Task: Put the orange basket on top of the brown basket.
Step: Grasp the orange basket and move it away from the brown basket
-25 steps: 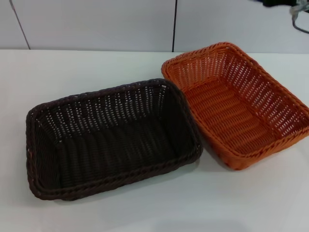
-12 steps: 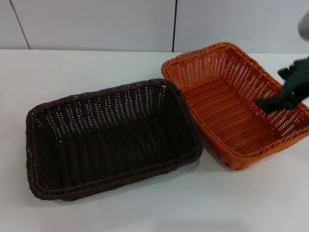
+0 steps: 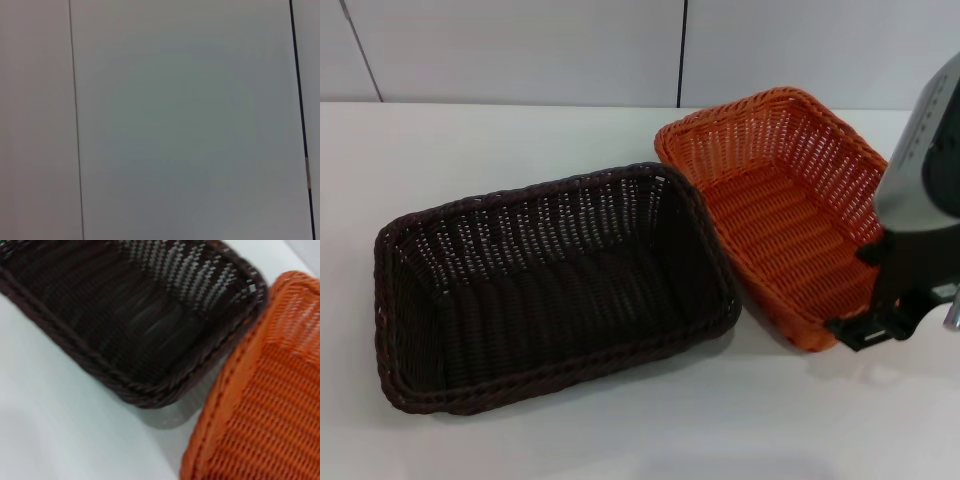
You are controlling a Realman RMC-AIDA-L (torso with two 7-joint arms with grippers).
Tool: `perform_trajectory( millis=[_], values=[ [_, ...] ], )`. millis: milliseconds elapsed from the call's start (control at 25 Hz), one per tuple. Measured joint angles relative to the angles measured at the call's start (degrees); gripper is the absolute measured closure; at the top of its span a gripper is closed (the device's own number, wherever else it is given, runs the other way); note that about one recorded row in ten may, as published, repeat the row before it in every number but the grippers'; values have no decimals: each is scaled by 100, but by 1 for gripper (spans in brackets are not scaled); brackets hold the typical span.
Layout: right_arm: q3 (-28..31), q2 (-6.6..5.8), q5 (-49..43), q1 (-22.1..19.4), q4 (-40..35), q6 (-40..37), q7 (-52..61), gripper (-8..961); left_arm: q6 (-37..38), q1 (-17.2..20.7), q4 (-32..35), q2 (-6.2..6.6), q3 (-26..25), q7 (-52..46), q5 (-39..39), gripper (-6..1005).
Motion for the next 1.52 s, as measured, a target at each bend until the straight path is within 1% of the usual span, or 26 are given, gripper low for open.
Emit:
perform_trajectory(
  millis=[160,280,480,720,760,840,1200,1400,1520],
  values=[
    [-139,-6,-67,-20,-140,11,-9,119,-36,-1,0,0,-43,-2,-11,191],
    [-221,-9,-335,-7,-308,-45,-84,119,-62,-1,0,0,-50,-3,-11,191],
    [-360,-6,-551,79,-556,-150,-108,122,-92,-1,0,0,-54,-3,-20,191],
    [-493,2,-752,192,-1140,-429,-118,139,-123,3,39,0,-52,-4,-64,191],
    [-493,2,-752,192,-1140,-429,-118,142,-123,3,39,0,-52,-4,-64,191],
    [-553,8,-756,199,-1350,-615,-119,147,-147,3,62,0,-50,-3,-68,191],
    [-701,28,-930,276,-1660,-971,66,173,-148,-1,70,0,-50,-6,-70,192],
    [-661,25,-962,309,-1654,-1045,160,386,-148,-17,70,5,-50,-7,-70,192],
    [-673,23,-974,323,-1709,-1122,189,469,-147,-18,70,7,-50,-8,-69,192]
  ],
)
